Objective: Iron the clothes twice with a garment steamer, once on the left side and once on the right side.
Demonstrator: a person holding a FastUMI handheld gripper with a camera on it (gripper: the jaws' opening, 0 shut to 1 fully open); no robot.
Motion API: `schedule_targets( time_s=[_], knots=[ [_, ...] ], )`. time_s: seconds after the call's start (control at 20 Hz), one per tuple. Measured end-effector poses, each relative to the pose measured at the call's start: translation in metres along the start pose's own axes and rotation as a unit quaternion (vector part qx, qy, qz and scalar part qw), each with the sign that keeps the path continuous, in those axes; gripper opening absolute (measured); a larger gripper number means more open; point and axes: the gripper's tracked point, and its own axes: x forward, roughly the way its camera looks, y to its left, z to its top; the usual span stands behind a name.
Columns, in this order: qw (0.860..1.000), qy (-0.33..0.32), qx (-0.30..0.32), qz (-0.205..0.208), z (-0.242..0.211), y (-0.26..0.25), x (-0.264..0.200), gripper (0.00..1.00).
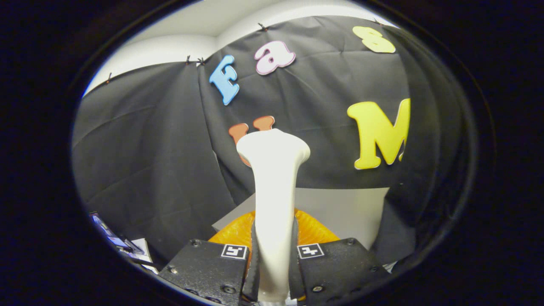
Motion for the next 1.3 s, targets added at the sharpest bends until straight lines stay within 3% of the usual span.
schedule_targets(
  time_s=[0.3, 0.7, 0.9, 1.15, 1.3],
  knots=[
    [0.997, -0.067, -0.013, -0.031, 0.024, -0.025, -0.116, 0.30],
    [0.978, -0.160, -0.022, -0.129, 0.073, -0.095, -0.224, 0.30],
    [0.964, -0.200, -0.029, -0.172, 0.094, -0.133, -0.251, 0.30],
    [0.960, -0.220, -0.052, -0.165, 0.118, -0.157, -0.268, 0.30],
    [0.953, -0.231, -0.066, -0.186, 0.131, -0.183, -0.271, 0.30]
  ],
)
